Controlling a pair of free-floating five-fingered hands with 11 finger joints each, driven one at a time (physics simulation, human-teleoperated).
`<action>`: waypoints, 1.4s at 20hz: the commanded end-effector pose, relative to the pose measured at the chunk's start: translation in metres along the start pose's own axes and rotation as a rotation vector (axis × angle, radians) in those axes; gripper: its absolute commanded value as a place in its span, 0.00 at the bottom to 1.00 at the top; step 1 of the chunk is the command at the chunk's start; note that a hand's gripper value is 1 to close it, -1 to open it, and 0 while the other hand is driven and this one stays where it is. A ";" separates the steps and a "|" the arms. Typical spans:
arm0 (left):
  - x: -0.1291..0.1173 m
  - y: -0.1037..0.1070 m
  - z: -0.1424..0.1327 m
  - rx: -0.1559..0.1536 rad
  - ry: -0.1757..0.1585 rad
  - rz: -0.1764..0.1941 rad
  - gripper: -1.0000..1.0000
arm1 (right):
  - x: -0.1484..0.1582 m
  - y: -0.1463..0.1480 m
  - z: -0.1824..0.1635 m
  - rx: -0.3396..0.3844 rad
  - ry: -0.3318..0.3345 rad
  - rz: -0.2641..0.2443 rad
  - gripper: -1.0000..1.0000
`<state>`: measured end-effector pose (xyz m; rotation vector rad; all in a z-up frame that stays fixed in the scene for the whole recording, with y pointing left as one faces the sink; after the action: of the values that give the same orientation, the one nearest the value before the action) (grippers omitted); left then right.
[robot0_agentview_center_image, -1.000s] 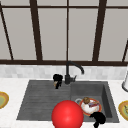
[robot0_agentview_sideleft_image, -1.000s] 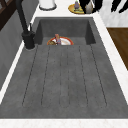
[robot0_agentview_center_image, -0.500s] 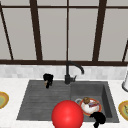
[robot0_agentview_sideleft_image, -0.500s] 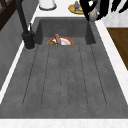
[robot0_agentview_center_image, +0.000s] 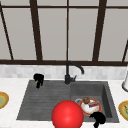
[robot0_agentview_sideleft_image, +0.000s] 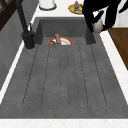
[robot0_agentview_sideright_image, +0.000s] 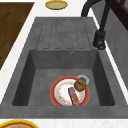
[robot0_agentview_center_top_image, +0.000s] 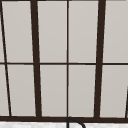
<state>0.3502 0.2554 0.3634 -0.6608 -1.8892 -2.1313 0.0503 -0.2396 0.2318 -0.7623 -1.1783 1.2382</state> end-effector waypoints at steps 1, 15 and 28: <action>0.001 -0.010 0.030 -0.004 0.001 0.012 1.00 | 0.000 0.000 0.000 0.000 0.000 0.000 0.50; 0.010 -0.086 0.114 -0.036 0.061 0.012 1.00 | 0.000 0.000 0.000 0.000 0.000 0.000 0.50; -0.005 -0.148 0.213 -0.023 0.018 0.002 1.00 | 0.000 0.000 0.000 0.000 0.000 0.000 0.50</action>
<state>0.3277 0.4631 0.2558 -0.6480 -1.8544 -2.1520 0.0503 -0.2396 0.2318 -0.7623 -1.1783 1.2382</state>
